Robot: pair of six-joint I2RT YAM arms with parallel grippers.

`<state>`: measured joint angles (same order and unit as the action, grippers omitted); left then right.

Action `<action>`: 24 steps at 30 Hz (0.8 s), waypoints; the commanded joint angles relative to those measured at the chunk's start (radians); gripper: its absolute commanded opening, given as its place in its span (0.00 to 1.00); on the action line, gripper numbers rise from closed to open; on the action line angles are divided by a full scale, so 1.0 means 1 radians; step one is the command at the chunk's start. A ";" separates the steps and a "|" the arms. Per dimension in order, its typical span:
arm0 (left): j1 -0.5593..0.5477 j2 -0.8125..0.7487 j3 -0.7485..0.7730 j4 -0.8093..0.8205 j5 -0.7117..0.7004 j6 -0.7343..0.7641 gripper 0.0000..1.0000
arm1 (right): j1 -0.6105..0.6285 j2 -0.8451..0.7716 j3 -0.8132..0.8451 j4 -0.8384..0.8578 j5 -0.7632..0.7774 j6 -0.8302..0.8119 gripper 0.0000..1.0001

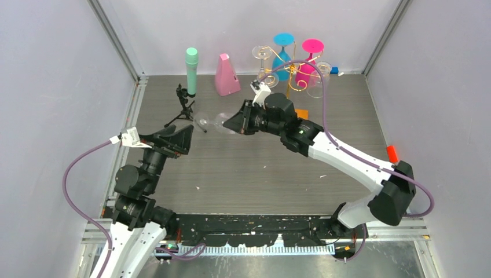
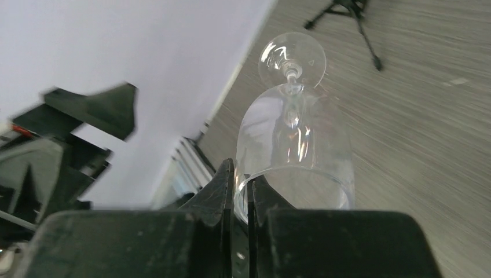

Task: Take the wine glass off the wine glass rack

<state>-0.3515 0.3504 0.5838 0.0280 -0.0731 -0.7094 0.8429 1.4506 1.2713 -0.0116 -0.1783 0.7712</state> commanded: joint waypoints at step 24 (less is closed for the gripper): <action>-0.001 0.244 0.084 -0.110 0.053 0.288 1.00 | -0.288 -0.206 0.069 -1.203 0.381 -0.114 0.00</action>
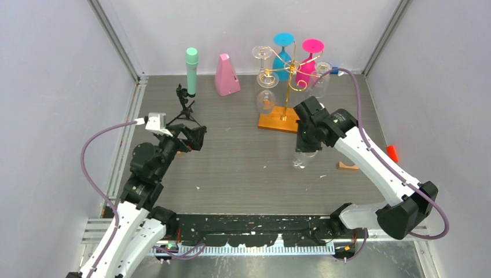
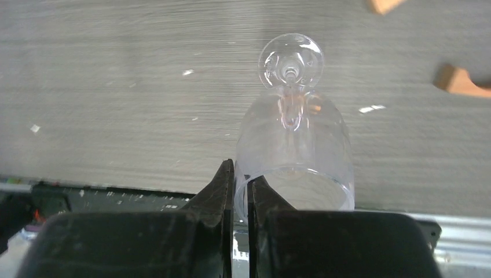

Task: Take the wine glass off the wine glass rack

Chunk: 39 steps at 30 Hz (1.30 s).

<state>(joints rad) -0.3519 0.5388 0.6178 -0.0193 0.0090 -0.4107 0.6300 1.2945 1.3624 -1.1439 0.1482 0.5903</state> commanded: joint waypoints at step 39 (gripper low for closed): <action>-0.001 0.018 0.044 -0.083 0.016 0.062 1.00 | -0.497 -0.043 -0.125 0.032 0.071 -0.003 0.42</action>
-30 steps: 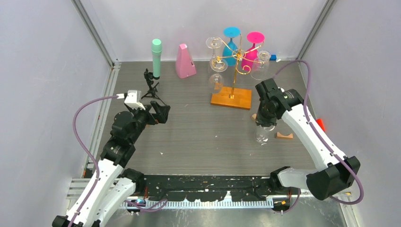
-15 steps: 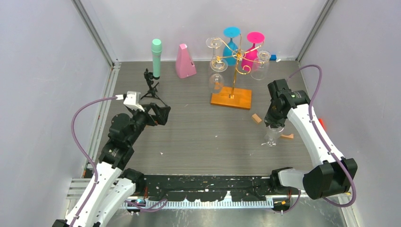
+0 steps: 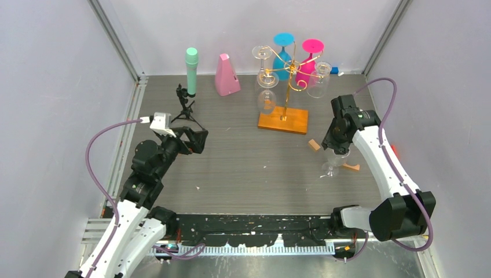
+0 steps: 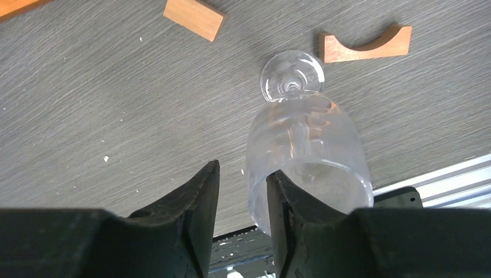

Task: Take the wine glass off the wine glass rack

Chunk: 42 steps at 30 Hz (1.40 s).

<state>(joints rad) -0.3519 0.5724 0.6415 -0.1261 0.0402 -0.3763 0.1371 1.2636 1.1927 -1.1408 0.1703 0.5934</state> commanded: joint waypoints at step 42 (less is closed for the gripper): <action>-0.001 0.086 0.075 0.062 -0.004 0.000 1.00 | 0.201 -0.080 -0.041 1.052 -0.246 0.603 0.67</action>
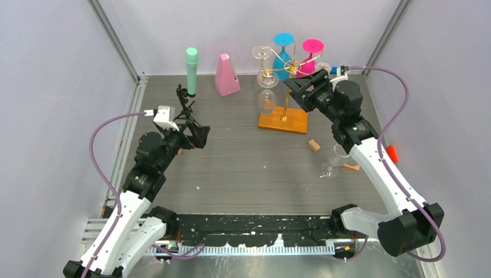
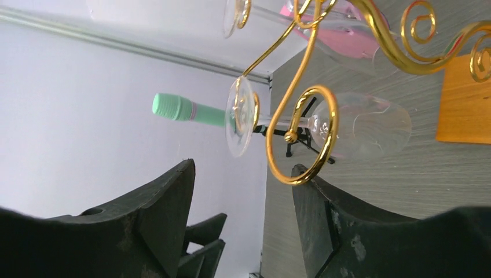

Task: Take the wine glass off the wine glass rack

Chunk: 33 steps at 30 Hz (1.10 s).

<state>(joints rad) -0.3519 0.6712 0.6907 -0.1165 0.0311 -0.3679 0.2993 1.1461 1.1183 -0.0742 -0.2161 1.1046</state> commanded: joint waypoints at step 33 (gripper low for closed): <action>-0.001 -0.078 0.010 0.012 -0.065 0.055 1.00 | 0.231 0.175 0.106 0.089 0.536 0.160 0.33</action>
<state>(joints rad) -0.3519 0.6022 0.6907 -0.1249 -0.0223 -0.3313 0.5247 1.3334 1.1767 -0.0307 0.2394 1.2755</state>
